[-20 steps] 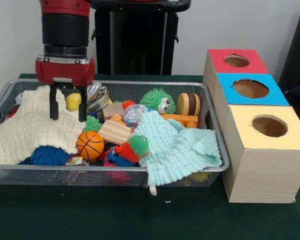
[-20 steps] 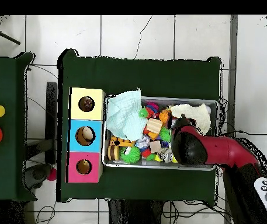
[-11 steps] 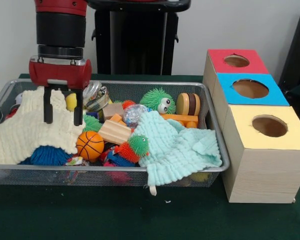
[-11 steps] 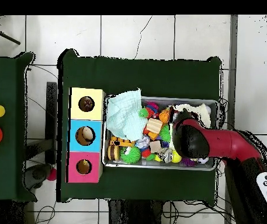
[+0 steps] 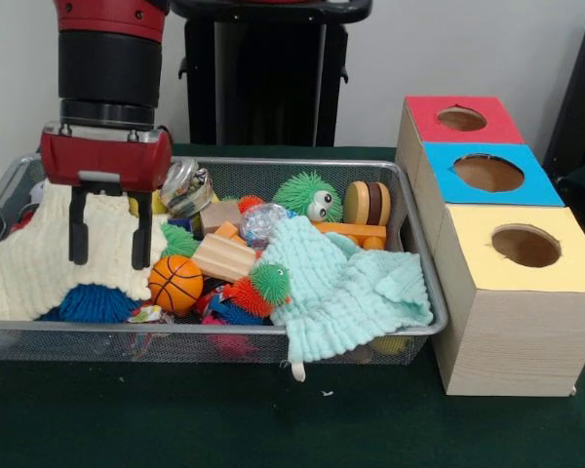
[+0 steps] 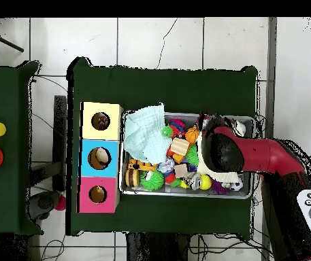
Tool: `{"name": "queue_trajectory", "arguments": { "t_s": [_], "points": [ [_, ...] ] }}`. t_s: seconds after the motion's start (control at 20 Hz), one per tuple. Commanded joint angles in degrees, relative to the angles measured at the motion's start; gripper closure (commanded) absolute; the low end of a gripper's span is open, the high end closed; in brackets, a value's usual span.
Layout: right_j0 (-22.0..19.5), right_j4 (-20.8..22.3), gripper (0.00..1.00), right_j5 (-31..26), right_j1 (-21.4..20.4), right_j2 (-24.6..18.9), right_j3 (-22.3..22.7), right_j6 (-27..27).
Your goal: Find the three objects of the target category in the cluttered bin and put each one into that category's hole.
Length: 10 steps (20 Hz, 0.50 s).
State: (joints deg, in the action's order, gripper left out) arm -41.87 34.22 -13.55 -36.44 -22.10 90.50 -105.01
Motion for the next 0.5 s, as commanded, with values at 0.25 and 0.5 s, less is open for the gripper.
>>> {"name": "queue_trajectory", "arguments": {
  "t_s": [0.25,0.5],
  "points": [
    [3.49,4.29,0.0,-2.8,8.27,-0.62,-5.79,3.35],
    [6.06,4.86,0.0,-1.65,7.99,2.07,-6.36,1.09]
  ]
}}
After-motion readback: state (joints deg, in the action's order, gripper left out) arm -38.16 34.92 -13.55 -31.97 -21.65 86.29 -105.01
